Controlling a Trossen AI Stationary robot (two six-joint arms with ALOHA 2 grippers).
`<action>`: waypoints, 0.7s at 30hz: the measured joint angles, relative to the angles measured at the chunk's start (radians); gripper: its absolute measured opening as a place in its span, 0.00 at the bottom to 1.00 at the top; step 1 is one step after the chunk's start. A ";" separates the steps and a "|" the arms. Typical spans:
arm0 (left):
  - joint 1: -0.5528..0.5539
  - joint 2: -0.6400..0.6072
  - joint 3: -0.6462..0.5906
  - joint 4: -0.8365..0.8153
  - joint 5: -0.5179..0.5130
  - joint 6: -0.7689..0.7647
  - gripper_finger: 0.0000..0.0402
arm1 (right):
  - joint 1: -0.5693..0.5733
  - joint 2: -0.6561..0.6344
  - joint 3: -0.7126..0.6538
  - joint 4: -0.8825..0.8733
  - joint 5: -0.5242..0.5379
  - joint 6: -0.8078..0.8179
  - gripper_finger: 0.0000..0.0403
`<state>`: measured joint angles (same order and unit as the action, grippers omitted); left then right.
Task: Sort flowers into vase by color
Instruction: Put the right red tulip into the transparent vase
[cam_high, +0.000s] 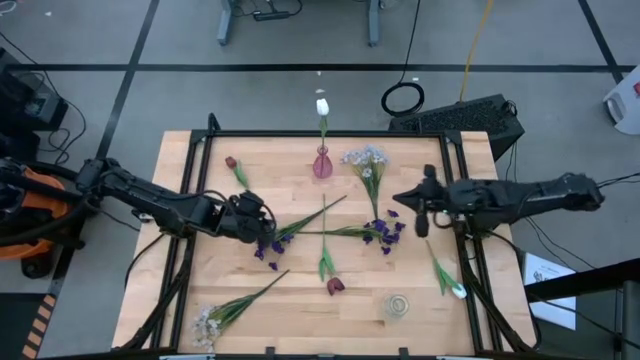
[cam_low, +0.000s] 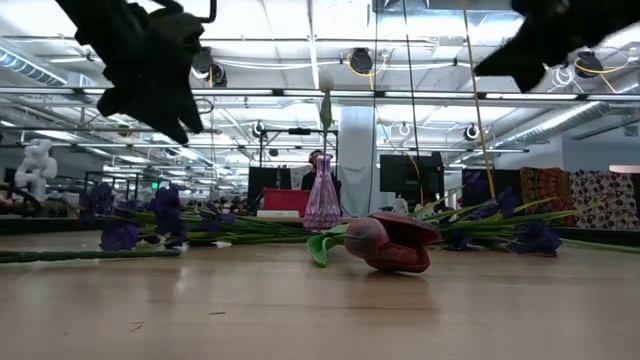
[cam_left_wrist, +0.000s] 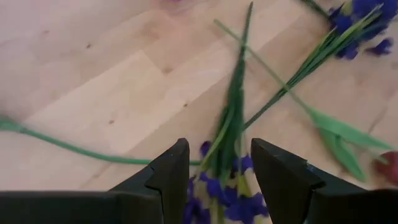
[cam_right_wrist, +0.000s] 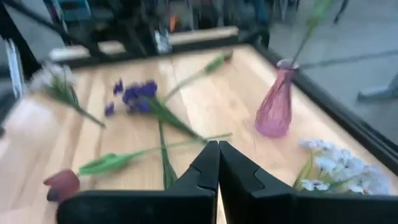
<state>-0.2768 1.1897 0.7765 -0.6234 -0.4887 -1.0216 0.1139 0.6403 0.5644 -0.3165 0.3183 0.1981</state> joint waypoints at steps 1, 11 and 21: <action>-0.001 -0.006 0.000 -0.021 0.001 0.013 0.44 | 0.008 0.065 0.049 -0.026 -0.001 -0.003 0.00; -0.001 -0.194 -0.055 -0.084 0.007 0.193 0.44 | 0.070 0.671 0.582 -0.348 -0.003 -0.135 0.00; -0.001 -0.467 -0.229 -0.078 0.091 0.201 0.44 | 0.121 1.130 0.966 -0.483 -0.005 -0.676 0.00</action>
<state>-0.2775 0.7223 0.5472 -0.7013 -0.3972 -0.8205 0.2348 1.7706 1.5302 -0.7992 0.3130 -0.4782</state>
